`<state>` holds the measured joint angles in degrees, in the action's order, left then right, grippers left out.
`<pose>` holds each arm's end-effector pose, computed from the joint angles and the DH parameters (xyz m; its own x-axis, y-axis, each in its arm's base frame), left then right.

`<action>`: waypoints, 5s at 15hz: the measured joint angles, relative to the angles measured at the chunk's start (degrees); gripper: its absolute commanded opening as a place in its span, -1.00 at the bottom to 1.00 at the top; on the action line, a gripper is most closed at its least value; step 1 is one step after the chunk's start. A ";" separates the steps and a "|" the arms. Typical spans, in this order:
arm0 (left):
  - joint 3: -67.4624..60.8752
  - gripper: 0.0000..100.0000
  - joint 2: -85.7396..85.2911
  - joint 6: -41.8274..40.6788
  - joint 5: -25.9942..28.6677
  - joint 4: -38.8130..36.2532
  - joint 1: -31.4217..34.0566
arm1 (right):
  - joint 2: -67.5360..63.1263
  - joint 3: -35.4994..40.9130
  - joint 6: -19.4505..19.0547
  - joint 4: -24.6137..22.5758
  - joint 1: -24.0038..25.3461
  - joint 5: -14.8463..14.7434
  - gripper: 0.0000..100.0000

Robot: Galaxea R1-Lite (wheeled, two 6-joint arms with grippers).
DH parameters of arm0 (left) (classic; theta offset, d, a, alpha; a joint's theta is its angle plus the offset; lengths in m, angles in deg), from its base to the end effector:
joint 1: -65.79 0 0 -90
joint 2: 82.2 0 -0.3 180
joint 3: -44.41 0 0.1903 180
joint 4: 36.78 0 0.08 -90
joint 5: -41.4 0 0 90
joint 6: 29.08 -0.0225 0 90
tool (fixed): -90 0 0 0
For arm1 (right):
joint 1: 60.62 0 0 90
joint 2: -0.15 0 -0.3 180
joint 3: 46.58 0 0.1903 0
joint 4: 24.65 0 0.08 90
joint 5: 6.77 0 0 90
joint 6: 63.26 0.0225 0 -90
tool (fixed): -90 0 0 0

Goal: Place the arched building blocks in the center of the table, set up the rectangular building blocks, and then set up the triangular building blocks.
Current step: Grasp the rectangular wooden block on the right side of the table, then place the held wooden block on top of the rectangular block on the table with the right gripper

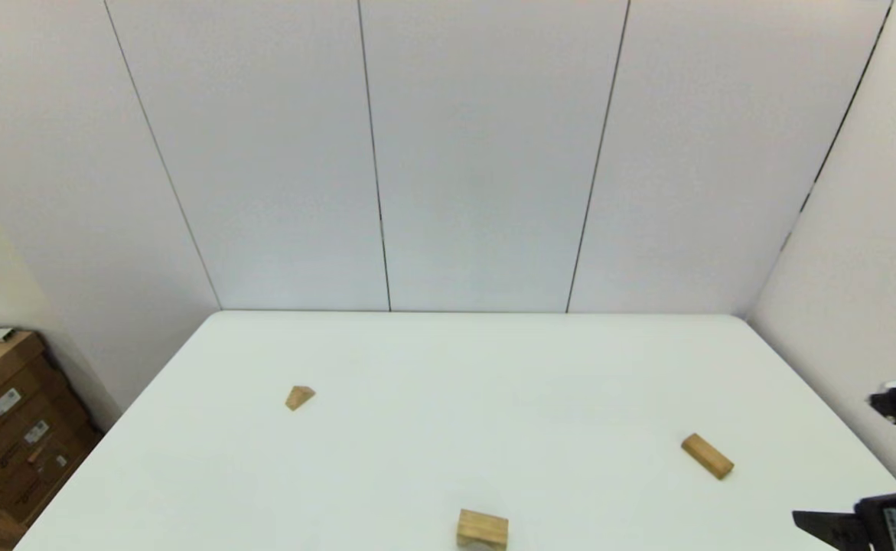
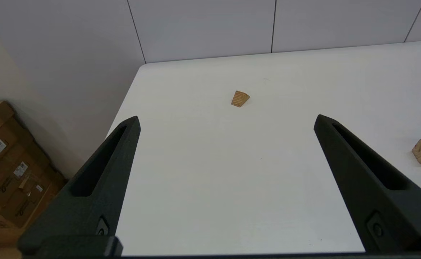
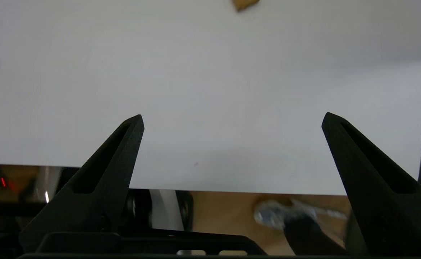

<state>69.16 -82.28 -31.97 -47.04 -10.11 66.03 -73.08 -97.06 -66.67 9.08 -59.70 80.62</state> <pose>-0.0248 -0.0007 0.0762 0.9992 -0.0230 -0.0321 0.0246 0.9985 0.0495 0.1455 0.0013 0.1282 0.5523 -0.0367 -0.8328 -0.0405 0.9967 -0.0707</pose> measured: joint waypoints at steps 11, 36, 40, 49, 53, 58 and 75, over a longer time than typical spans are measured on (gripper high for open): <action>-0.01 1.00 0.00 0.41 -0.13 -0.09 0.00 | -36.52 -17.29 -15.10 -8.50 -3.34 3.54 1.00; 0.00 1.00 0.00 0.09 -0.09 -0.06 0.00 | -54.03 -27.84 -20.09 -8.80 -8.42 7.05 -1.00; 0.00 1.00 0.00 0.11 -0.07 -0.09 0.00 | -54.17 -27.77 -20.07 -8.80 -8.28 7.05 -1.00; -0.01 1.00 0.00 0.09 -0.07 -0.09 0.00 | -47.91 -25.20 -20.59 -8.17 -6.83 7.78 -1.00; 0.00 1.00 0.00 0.09 -0.07 -0.06 0.00 | -35.43 -19.80 -21.03 -7.75 4.85 8.94 -1.00; 0.00 1.00 0.00 0.13 -0.09 -0.06 0.00 | -24.39 -14.29 -18.58 -7.62 27.90 8.89 -1.00; -0.06 1.00 0.00 0.26 -0.18 -0.15 0.00 | -45.70 -31.90 -18.03 -2.34 46.01 7.59 -1.00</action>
<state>69.10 -82.28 -31.71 -47.22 -10.26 66.03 -118.78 -128.96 -84.70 6.74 -13.69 88.22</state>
